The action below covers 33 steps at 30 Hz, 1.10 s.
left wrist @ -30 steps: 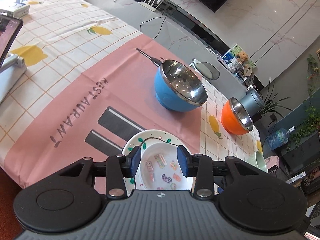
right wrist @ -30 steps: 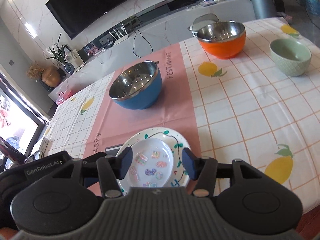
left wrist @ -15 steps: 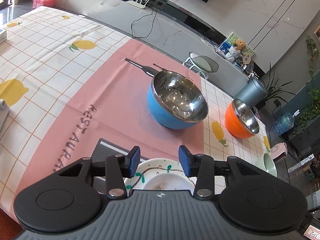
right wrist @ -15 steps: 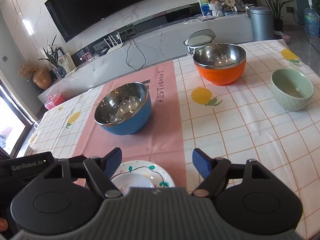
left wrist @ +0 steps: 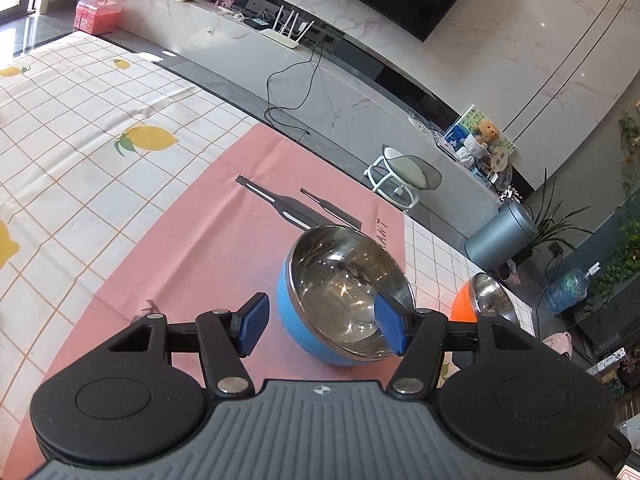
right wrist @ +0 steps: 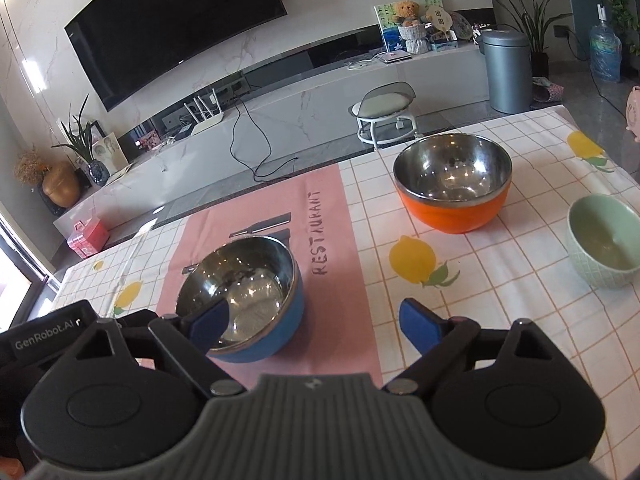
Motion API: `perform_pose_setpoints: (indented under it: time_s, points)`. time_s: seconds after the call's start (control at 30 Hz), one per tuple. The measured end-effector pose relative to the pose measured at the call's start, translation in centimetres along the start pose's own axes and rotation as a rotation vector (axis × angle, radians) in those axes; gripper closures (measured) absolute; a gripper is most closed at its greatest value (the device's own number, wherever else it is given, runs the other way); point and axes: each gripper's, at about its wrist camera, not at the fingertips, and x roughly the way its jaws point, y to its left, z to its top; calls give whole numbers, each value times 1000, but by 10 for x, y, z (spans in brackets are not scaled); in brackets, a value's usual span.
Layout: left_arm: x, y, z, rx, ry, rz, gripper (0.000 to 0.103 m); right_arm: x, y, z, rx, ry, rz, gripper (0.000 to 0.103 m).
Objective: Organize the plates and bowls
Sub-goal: 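Move the left gripper to the blue bowl rim and close, then lift the blue bowl with the left gripper and carry it beside the plates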
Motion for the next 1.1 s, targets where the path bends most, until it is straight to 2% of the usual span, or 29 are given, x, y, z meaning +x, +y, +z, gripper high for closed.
perform_pose_setpoints:
  time_s: [0.2,0.33,0.5,0.57,0.73,0.8,0.87,0.93,0.97,1.1]
  points:
    - [26,1,8,6,22,18,32,28,7,9,-18,1,-46,18]
    - [42,5,12,10,41,46,32,49,8,12,-19,40,-70,27]
    - [58,9,13,8,78,67,34,71,7,10,-6,93,-72,30]
    - [64,9,13,12,98,58,36,78,8,9,3,108,-70,35]
    - [71,7,10,26,114,61,49,89,10,5,15,142,-68,52]
    - [72,7,10,31,119,60,63,91,9,5,23,142,-55,57]
    - [71,5,10,44,118,66,70,91,9,4,38,141,-34,65]
    - [71,5,10,50,112,66,76,91,9,5,54,149,2,82]
    - [70,4,10,56,109,66,79,91,10,5,57,152,12,87]
    - [69,3,9,78,113,82,83,90,16,5,42,146,-15,90]
